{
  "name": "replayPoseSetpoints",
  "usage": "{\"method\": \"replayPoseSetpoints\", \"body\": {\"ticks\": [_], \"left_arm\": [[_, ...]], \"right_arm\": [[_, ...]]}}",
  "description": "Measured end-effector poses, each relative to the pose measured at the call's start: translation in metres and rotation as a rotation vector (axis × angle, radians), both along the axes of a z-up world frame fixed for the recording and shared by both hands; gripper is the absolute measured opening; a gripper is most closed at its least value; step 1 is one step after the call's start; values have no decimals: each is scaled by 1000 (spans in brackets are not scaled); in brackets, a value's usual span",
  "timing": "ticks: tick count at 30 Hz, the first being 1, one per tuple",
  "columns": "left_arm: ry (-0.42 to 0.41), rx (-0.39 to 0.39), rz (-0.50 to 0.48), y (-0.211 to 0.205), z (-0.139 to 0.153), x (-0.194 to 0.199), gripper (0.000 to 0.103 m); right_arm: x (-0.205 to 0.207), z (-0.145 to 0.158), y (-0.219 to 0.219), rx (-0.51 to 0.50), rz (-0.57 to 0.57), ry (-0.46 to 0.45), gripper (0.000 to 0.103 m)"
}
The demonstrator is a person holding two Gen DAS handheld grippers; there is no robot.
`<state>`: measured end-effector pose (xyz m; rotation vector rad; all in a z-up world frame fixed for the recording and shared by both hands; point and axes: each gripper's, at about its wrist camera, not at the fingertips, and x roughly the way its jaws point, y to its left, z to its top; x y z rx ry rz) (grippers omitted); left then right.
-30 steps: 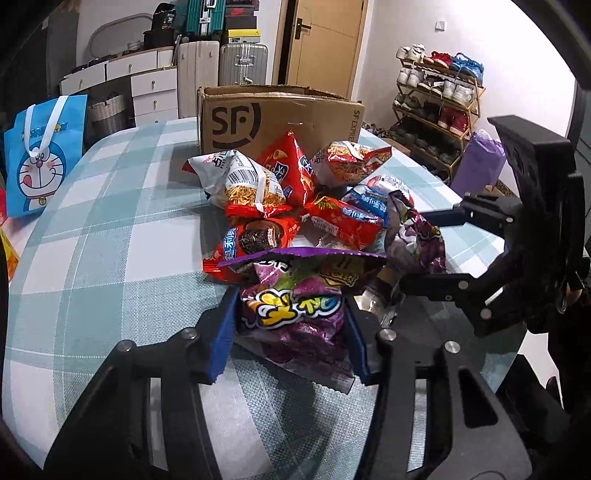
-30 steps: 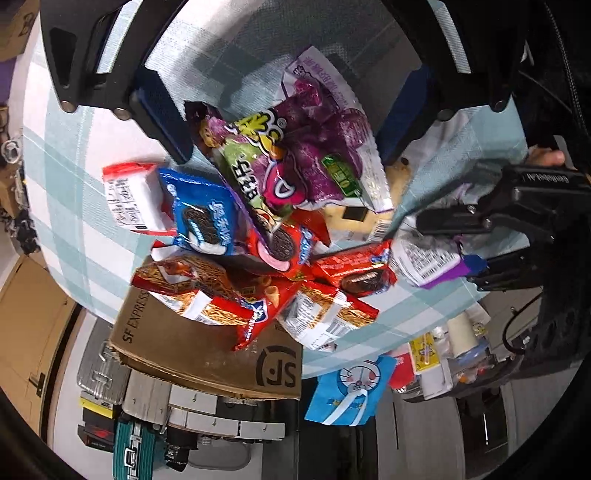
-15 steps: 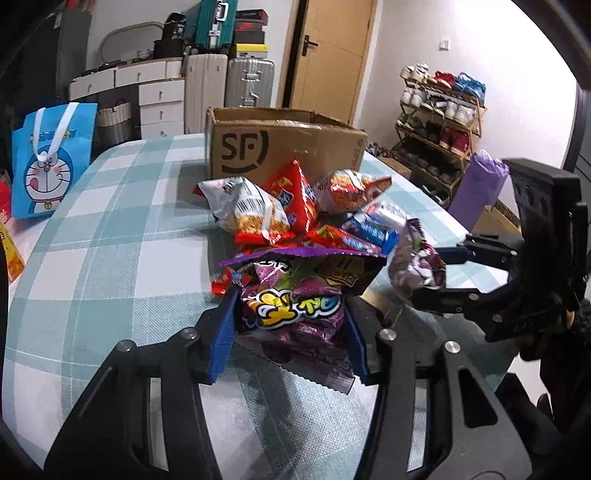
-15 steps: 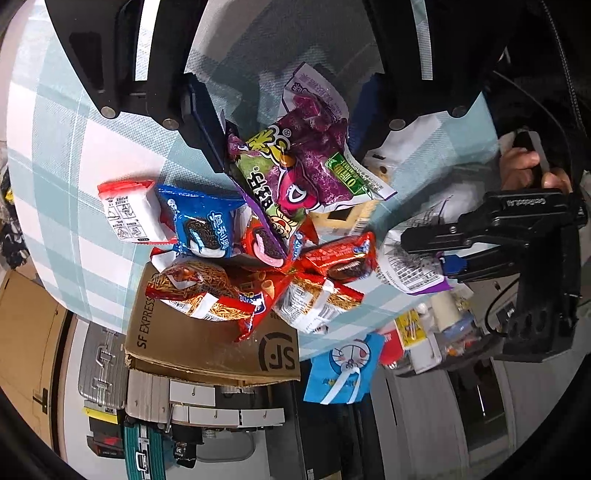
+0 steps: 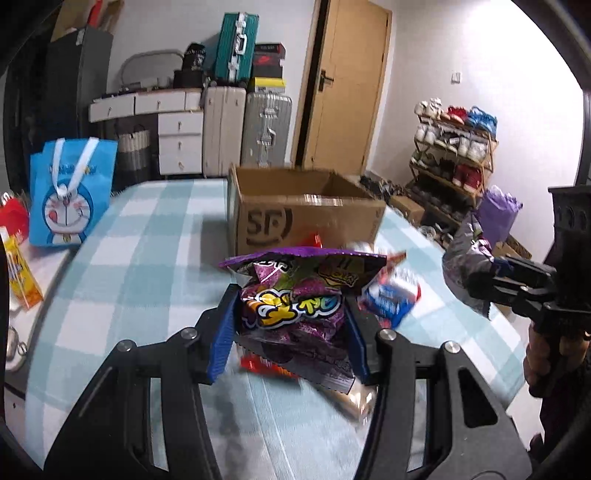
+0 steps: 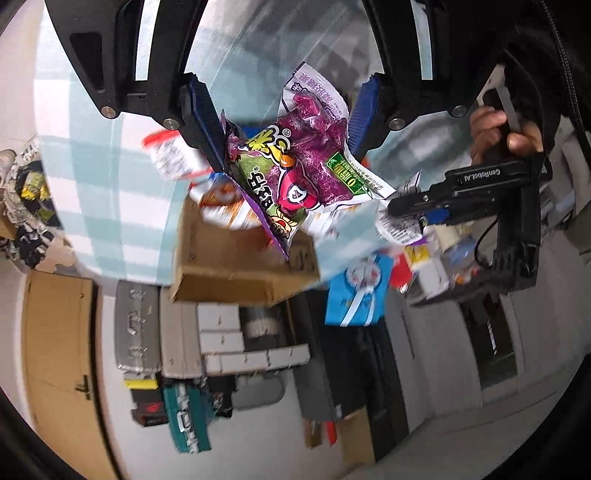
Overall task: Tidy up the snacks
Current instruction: 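Lift both purple bags and carry them over the cardboard box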
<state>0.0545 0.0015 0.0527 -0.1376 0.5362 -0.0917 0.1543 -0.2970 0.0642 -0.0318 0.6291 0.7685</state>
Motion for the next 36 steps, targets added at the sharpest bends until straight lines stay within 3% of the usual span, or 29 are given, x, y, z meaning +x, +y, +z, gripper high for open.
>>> {"method": "replayPoseSetpoints", "body": {"ticks": [11,18,27,36], "left_arm": [[-79,-3,46,9,62,33,49],[-85,15,43,7,86,67,49],[-72,15,34,-1,91,121,49],[-23,36,40,-6,72,175,49]], "right_arm": [[29,51,-3,80,-75,-16,64],[51,66,2,98,-99,-15,64],[83,72,12,98,-112,-6,64],[123,63,26,96,-122,32,64]]}}
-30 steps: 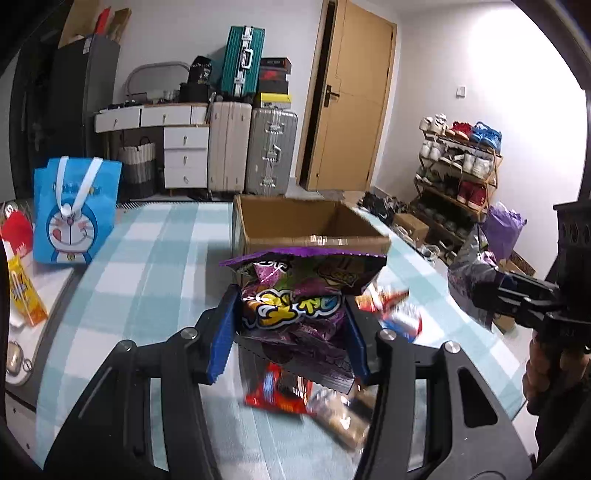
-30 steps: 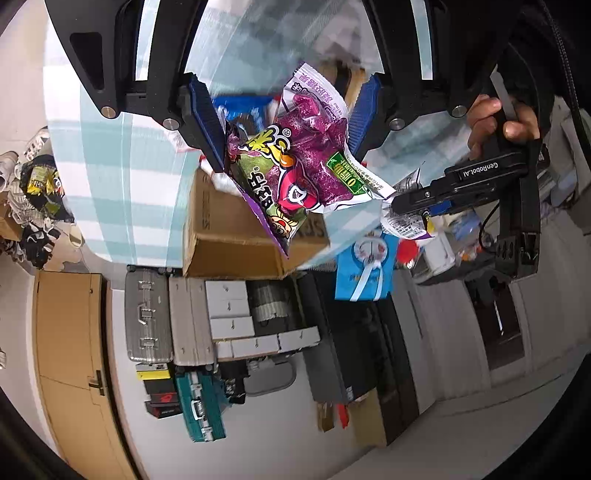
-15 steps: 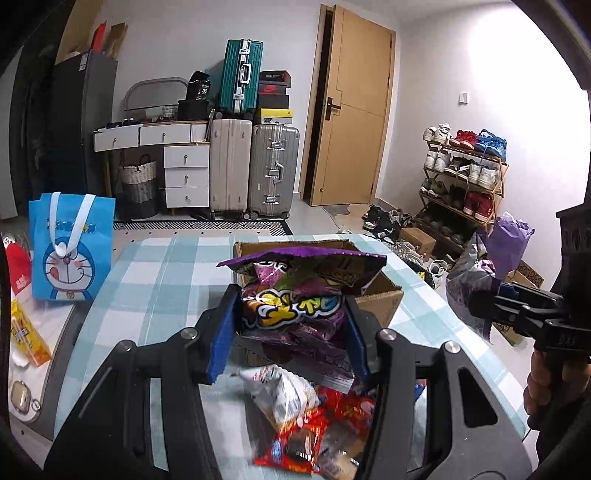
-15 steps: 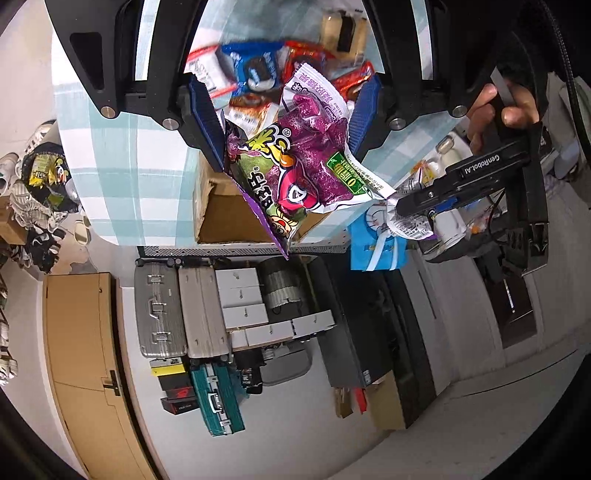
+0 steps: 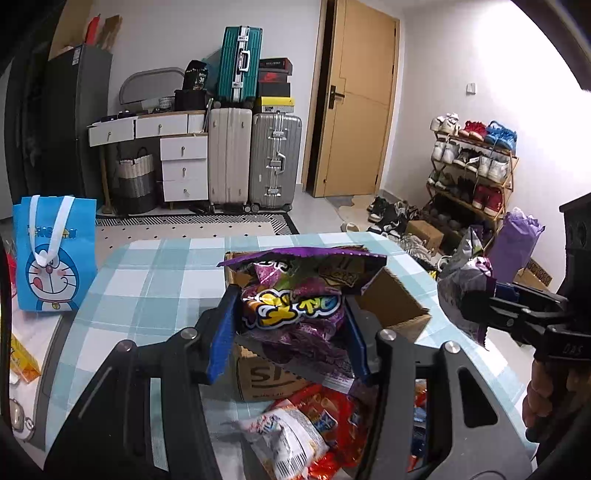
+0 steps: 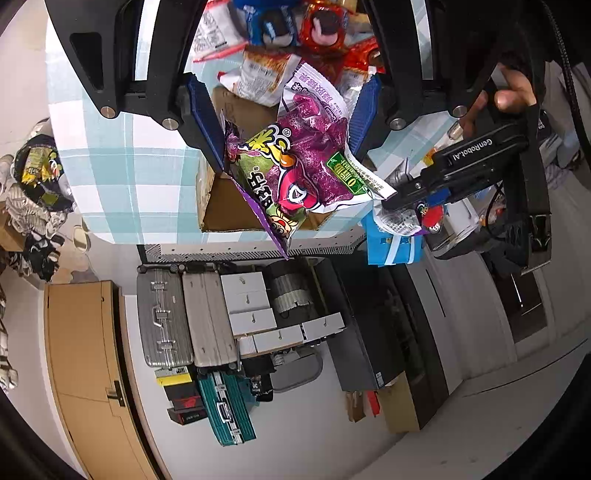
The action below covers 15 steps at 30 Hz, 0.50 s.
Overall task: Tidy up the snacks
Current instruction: 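Lift both purple bags and carry them over the cardboard box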
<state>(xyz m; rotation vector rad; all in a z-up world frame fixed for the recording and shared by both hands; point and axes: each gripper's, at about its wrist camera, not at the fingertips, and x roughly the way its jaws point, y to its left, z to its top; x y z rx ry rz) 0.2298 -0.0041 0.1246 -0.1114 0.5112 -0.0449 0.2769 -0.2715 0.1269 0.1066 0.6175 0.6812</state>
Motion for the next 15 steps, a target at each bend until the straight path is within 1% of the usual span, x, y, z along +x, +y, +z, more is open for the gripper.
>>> {"method": "replayPoseSetpoints", "body": {"ticks": [3,9,13,15], "left_arm": [[25,-10,0,3,-8,19,49],[62,7,1,7,-28,57,49],[71,17,-5,3,-36,74,49],[82,19,-13,2,-42,85,49]], "right_arm": [[15,-8,1,5,-2,15,64],[46,-20,8,26,-3,55,64],[59,-29,16,26,-3,58,64],[66,-34,17,45,-14,81,64]]}}
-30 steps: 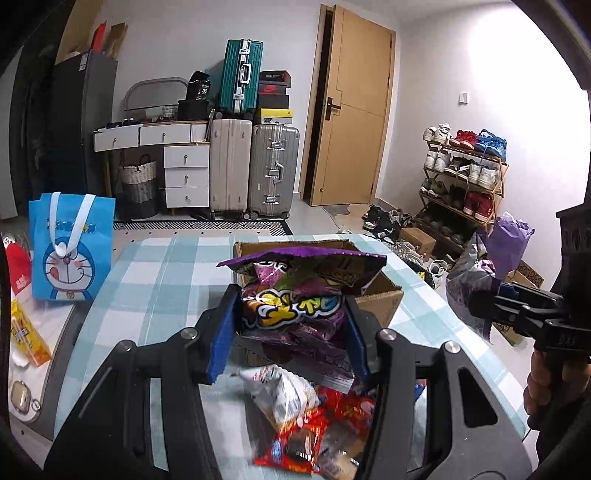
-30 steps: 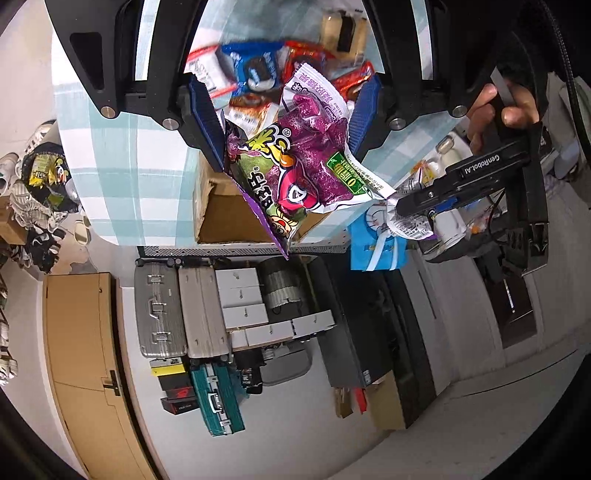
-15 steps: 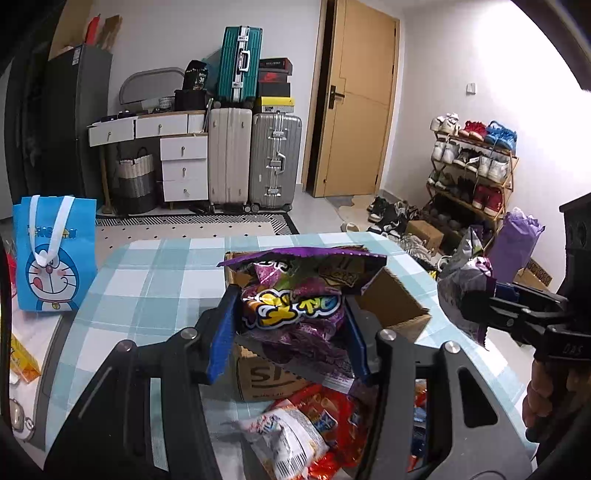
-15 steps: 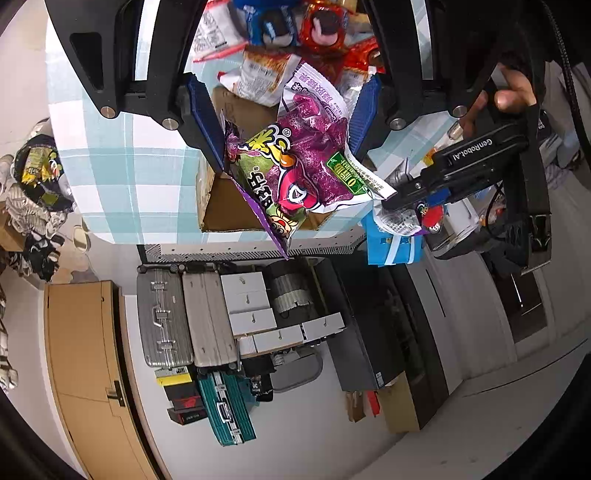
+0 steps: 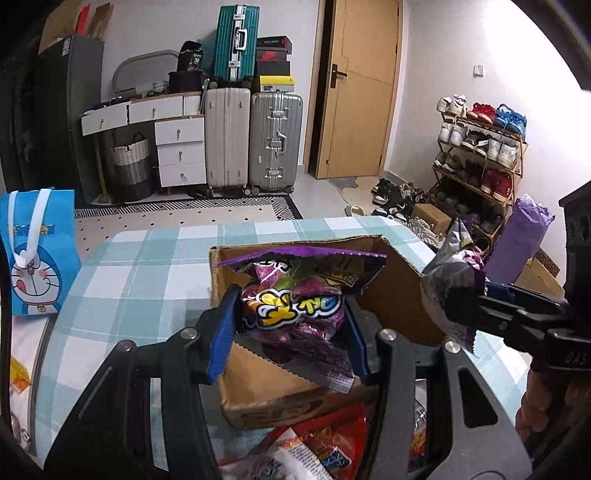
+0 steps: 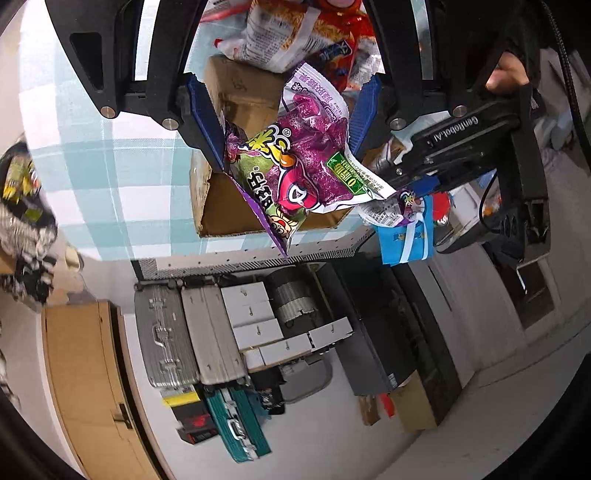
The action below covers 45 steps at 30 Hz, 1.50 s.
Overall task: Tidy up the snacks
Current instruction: 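Lift both purple bags and carry them over the cardboard box, then open both tools to drop the purple bags into the box, then move both open tools back to the snack pile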
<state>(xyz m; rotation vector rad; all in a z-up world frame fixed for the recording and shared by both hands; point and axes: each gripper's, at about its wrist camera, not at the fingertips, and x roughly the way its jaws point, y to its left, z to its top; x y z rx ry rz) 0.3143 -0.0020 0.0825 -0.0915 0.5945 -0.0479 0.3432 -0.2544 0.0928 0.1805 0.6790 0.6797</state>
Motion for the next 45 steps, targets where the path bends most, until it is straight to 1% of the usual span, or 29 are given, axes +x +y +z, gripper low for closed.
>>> {"method": "replayPoseSetpoints", "body": {"ticks": [3,5,8,12,15,19,22,23,24,25,26,28,29,30,32,35,39,42,45], "left_arm": [[21,19,-4,-5,-9,13,49],[35,19,-7,-7,-13,19,49],[48,23,-5,-8,-20,27,49],[66,43,-6,-11,-30,36,49],[79,56,-1,-13,-36,42,49],[99,53,8,-12,-39,48,49],[88,29,4,-9,-35,44,51],[81,26,2,-10,-33,41,57],[69,25,4,-9,-30,37,68],[62,25,8,-9,-27,33,75],[53,23,16,-8,-24,29,88],[35,8,14,-4,-18,18,99],[35,7,14,-2,-15,12,102],[29,6,10,-1,-13,7,102],[24,19,16,2,-10,-5,102],[22,29,29,9,-9,-27,102],[19,3,47,22,-14,-59,102],[19,1,63,29,-18,-79,102],[26,-10,74,33,-23,-93,102]], "right_arm": [[11,-7,4,1,9,22,64],[17,-11,7,-2,6,28,64],[24,-16,9,18,14,49,64],[32,-22,13,5,20,52,64],[33,-24,14,-7,17,35,64],[37,-27,16,-10,14,40,64],[38,-27,14,13,23,55,65],[36,-26,13,14,24,48,66],[33,-25,13,11,23,39,69],[30,-22,14,2,29,25,71],[28,-20,14,-2,33,15,74],[20,-14,13,-11,26,-23,83],[15,-11,11,-9,21,-38,96],[12,-9,9,-4,19,-44,102],[4,-3,4,4,10,-61,102],[-7,1,-5,-20,-10,-68,102],[-22,2,-20,-23,-20,-50,102],[-36,3,-30,-11,-11,-54,102],[-50,2,-36,-36,-34,-58,102]]}}
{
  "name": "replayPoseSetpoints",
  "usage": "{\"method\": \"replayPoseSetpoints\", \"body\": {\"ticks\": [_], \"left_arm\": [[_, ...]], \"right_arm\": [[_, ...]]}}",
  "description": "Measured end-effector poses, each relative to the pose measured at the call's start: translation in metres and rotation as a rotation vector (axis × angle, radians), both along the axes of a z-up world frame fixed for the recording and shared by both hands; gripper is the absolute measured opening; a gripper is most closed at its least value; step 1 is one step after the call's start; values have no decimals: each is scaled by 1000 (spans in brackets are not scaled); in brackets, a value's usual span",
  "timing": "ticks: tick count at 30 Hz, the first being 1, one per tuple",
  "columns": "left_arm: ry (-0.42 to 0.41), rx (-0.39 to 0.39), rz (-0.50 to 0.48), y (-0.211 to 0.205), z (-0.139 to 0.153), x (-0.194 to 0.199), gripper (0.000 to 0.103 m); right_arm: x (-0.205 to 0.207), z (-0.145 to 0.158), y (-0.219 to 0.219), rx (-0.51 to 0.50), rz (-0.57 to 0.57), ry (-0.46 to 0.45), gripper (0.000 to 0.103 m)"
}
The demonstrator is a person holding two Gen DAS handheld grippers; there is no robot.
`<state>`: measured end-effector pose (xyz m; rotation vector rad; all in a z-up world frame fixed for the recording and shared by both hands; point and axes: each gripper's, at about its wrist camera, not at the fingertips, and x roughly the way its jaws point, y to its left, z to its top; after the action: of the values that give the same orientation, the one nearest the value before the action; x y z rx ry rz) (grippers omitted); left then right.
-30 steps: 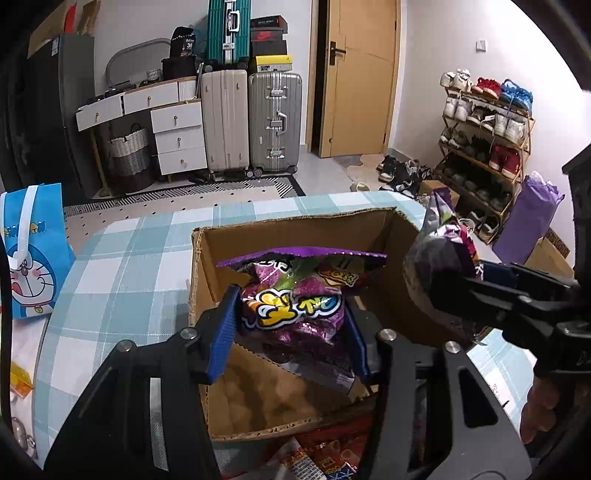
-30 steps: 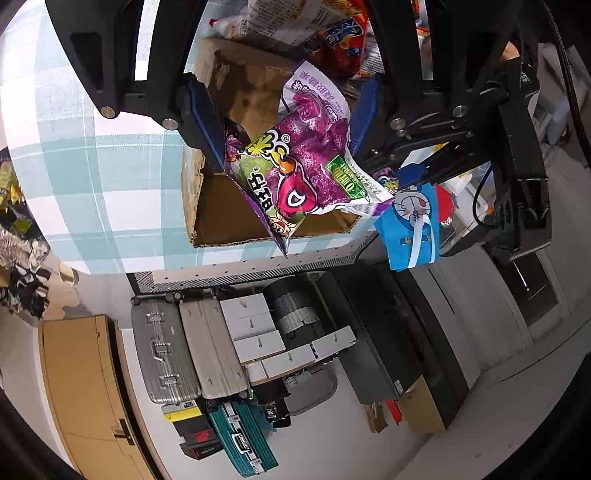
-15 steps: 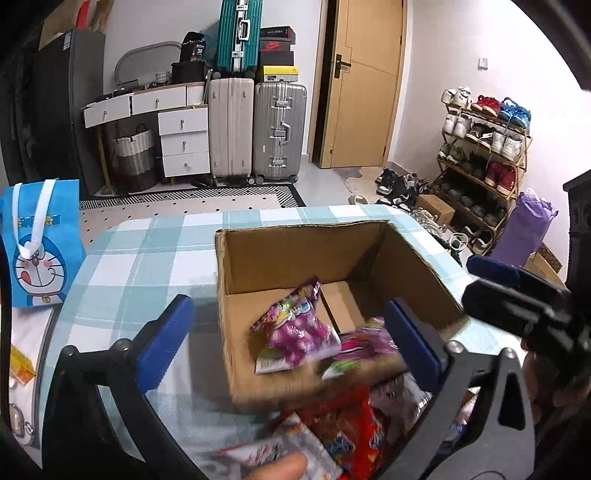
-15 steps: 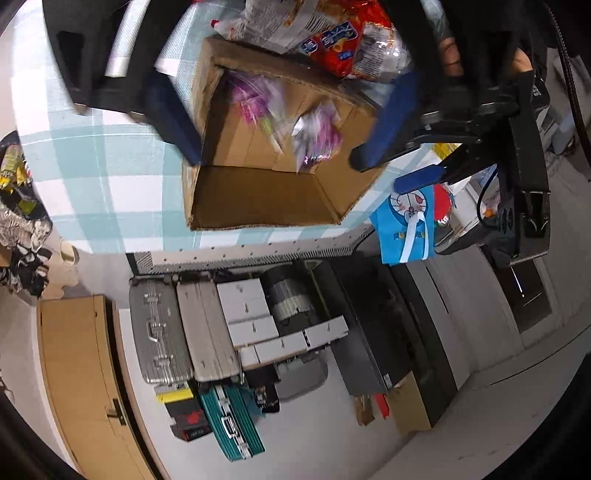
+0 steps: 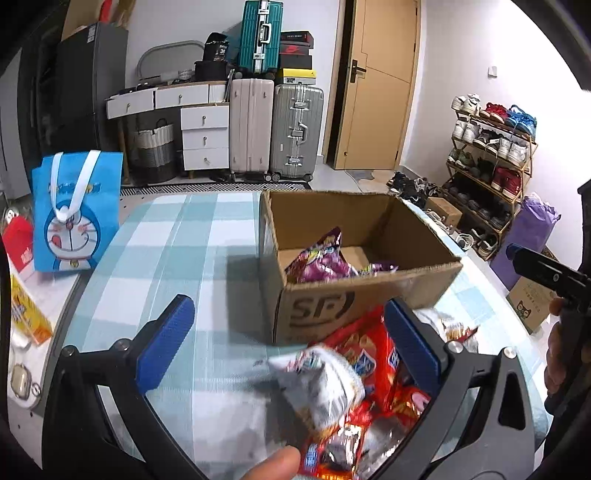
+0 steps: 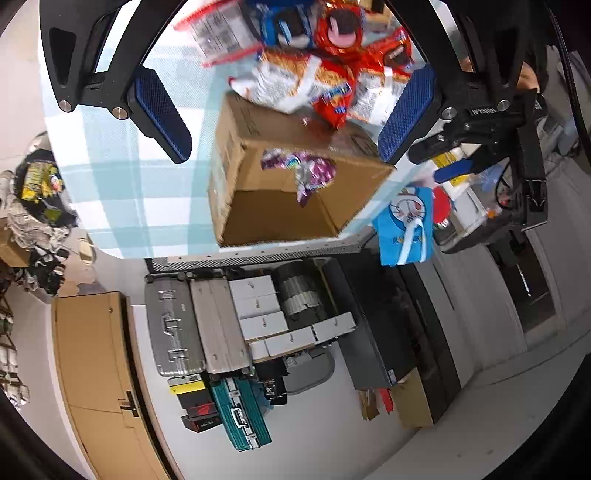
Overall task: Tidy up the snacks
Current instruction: 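Move both open tools back to the snack pile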
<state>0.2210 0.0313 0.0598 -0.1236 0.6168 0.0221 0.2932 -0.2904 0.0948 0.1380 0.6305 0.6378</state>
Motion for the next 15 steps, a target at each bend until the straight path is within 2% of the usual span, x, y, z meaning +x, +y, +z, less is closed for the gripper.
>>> {"method": "replayPoseSetpoints", "body": {"ticks": [8,15], "left_arm": [[30,-11,9,4,-21,-30,102],[63,12,7,2,-32,-38,102]], "right_arm": [[-31,-15,-9,-54,-22,9,102],[-37,-35,-10,-133,-26,27,102]]}}
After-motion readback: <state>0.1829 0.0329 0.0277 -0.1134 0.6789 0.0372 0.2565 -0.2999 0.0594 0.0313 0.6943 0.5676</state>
